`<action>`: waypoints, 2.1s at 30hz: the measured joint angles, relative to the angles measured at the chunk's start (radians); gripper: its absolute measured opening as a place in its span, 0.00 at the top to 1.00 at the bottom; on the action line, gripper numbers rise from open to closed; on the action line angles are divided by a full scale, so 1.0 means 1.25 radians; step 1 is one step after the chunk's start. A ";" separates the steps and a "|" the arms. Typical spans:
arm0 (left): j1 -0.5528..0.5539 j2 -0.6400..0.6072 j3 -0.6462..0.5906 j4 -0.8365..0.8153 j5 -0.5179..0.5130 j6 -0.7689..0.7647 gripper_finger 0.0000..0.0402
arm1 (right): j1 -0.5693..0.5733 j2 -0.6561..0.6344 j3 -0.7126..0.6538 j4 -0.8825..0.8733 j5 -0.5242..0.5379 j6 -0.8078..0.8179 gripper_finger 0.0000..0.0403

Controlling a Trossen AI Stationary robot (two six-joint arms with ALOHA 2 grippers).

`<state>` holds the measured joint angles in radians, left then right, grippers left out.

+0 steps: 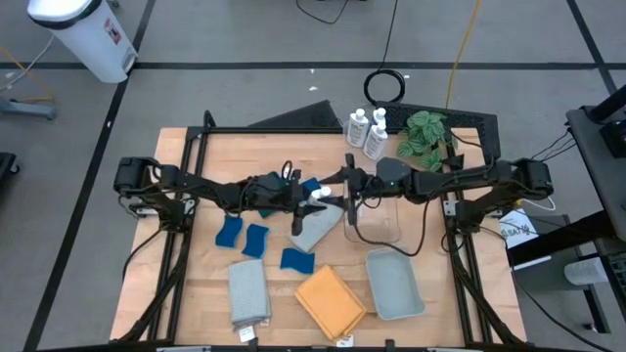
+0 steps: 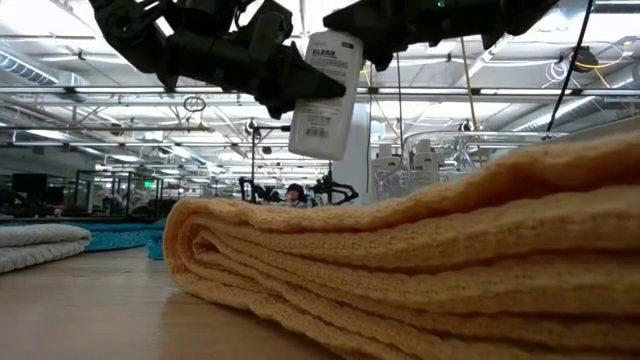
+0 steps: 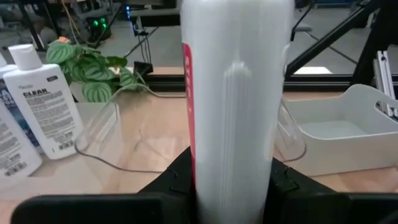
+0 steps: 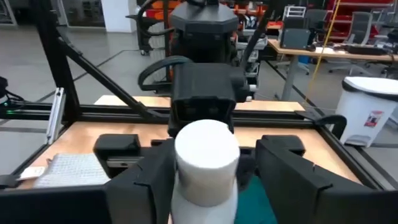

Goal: Pick & Place Kitchen Items
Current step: Put the white plastic restorer bottle into the top transparent bin

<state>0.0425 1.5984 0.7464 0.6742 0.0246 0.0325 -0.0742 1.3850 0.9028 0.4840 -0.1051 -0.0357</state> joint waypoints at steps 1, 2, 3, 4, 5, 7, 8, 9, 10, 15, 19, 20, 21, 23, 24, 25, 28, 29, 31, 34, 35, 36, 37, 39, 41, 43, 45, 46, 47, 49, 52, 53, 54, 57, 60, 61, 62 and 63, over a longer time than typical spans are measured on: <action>0.000 0.001 0.000 0.006 0.000 0.005 0.76 | 0.000 0.000 0.000 -0.002 0.000 0.000 0.55; 0.000 0.001 0.000 0.011 0.000 0.009 0.76 | 0.001 0.000 0.000 -0.004 -0.001 -0.001 0.57; 0.000 0.001 0.000 0.019 0.000 0.010 0.76 | 0.003 0.000 0.000 -0.005 -0.001 -0.002 0.59; 0.000 0.001 0.000 0.025 0.000 0.010 0.76 | 0.003 0.000 0.000 -0.005 -0.001 -0.002 0.62; 0.000 0.001 0.000 0.028 0.000 0.011 0.76 | 0.003 0.000 0.000 -0.003 -0.002 -0.002 0.65; 0.000 0.001 0.000 0.026 -0.002 0.011 0.76 | 0.003 0.000 0.000 -0.005 -0.002 -0.001 0.71; 0.000 0.001 0.000 0.024 -0.003 0.011 0.76 | 0.004 0.000 0.000 -0.005 -0.002 -0.001 0.73; 0.000 0.001 0.000 0.024 -0.002 0.011 0.76 | 0.005 0.000 0.000 -0.005 -0.001 -0.001 0.74; 0.000 0.001 0.000 0.024 -0.002 0.011 0.76 | 0.007 0.000 0.000 -0.004 -0.001 -0.001 0.74; -0.001 0.000 0.000 0.025 -0.002 0.005 0.76 | 0.008 0.000 -0.001 0.011 -0.013 0.017 0.74; -0.001 -0.001 0.000 0.027 0.001 0.005 0.76 | 0.008 0.001 -0.001 0.018 -0.018 0.023 0.67; -0.001 -0.001 0.000 0.027 0.003 0.006 0.76 | 0.008 0.001 -0.001 0.019 -0.021 0.024 0.65; -0.001 -0.001 0.000 0.026 0.004 0.008 0.76 | 0.008 0.001 -0.001 0.024 -0.023 0.026 0.63; 0.000 0.000 0.000 0.014 0.003 0.008 0.76 | 0.009 0.000 -0.001 0.036 -0.025 0.026 0.62; 0.000 0.000 0.000 0.012 0.003 0.008 0.76 | 0.009 -0.001 -0.001 0.037 -0.024 0.026 0.62; 0.000 0.000 0.000 0.013 0.002 0.007 0.76 | 0.009 -0.001 -0.001 0.037 -0.025 0.027 0.62; 0.000 0.000 0.000 0.018 0.002 0.007 0.76 | 0.009 -0.001 -0.001 0.030 -0.024 0.027 0.65; 0.000 0.000 0.000 0.018 0.002 0.007 0.76 | 0.009 -0.001 -0.001 0.030 -0.024 0.027 0.67; -0.001 0.000 0.000 0.018 0.003 0.007 0.76 | 0.009 -0.001 -0.001 0.030 -0.023 0.027 0.70; -0.001 0.000 0.000 0.018 0.004 0.006 0.76 | 0.009 -0.002 -0.001 0.029 -0.022 0.025 0.75; -0.001 0.000 0.000 0.018 0.004 0.005 0.76 | 0.009 -0.002 -0.001 0.029 -0.022 0.024 0.77; -0.001 0.000 0.000 0.019 0.004 0.005 0.76 | 0.009 -0.002 -0.001 0.029 -0.021 0.022 0.79; -0.001 0.000 0.000 0.019 0.004 0.005 0.76 | 0.009 -0.002 -0.001 0.028 -0.021 0.020 0.79; -0.001 0.000 0.000 0.019 0.004 -0.001 0.76 | 0.009 -0.002 -0.001 0.026 -0.021 0.018 0.79; -0.002 0.000 0.000 0.019 -0.002 -0.023 0.73 | 0.008 -0.002 -0.001 0.023 -0.021 0.019 0.79; -0.010 0.000 0.000 0.019 -0.036 -0.046 0.62 | 0.008 -0.002 0.000 0.022 -0.021 0.017 0.79; -0.020 0.000 0.000 0.019 -0.077 -0.050 0.47 | 0.008 -0.002 0.000 0.016 -0.020 0.009 0.79; -0.024 0.000 0.000 0.022 -0.095 -0.048 0.41 | 0.008 -0.003 0.000 0.010 -0.021 0.004 0.79; -0.028 -0.002 0.000 0.027 -0.105 -0.039 0.34 | 0.008 -0.008 -0.001 -0.006 -0.021 0.000 0.79; -0.034 -0.020 0.000 0.015 -0.110 -0.021 0.22 | 0.009 -0.019 -0.002 -0.031 -0.016 -0.003 0.79; -0.042 -0.061 0.000 -0.010 -0.110 -0.014 0.09 | 0.009 -0.058 -0.002 -0.078 0.033 -0.010 0.79; -0.045 -0.079 0.000 -0.018 -0.109 -0.014 0.05 | 0.009 -0.074 -0.002 -0.097 0.055 -0.016 0.79; -0.047 -0.096 0.000 -0.027 -0.109 -0.013 0.03 | 0.009 -0.089 -0.002 -0.114 0.081 -0.025 0.79; -0.054 -0.137 0.000 -0.068 -0.107 -0.013 0.04 | 0.009 -0.138 -0.025 -0.130 0.166 -0.051 0.79; -0.058 -0.149 0.000 -0.091 -0.105 -0.012 0.08 | 0.009 -0.190 -0.064 -0.122 0.264 -0.071 0.79; -0.058 -0.151 0.000 -0.103 -0.105 -0.012 0.09 | 0.008 -0.206 -0.079 -0.110 0.301 -0.081 0.79; -0.058 -0.152 0.000 -0.107 -0.105 -0.012 0.10 | 0.007 -0.221 -0.093 -0.093 0.335 -0.091 0.79; -0.058 -0.152 0.000 -0.107 -0.105 -0.012 0.11 | 0.007 -0.235 -0.110 -0.069 0.364 -0.103 0.79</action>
<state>-0.0296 1.4090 0.7464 0.5403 -0.1068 0.0170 -0.0656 1.0915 0.7650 0.3983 0.3505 -0.1640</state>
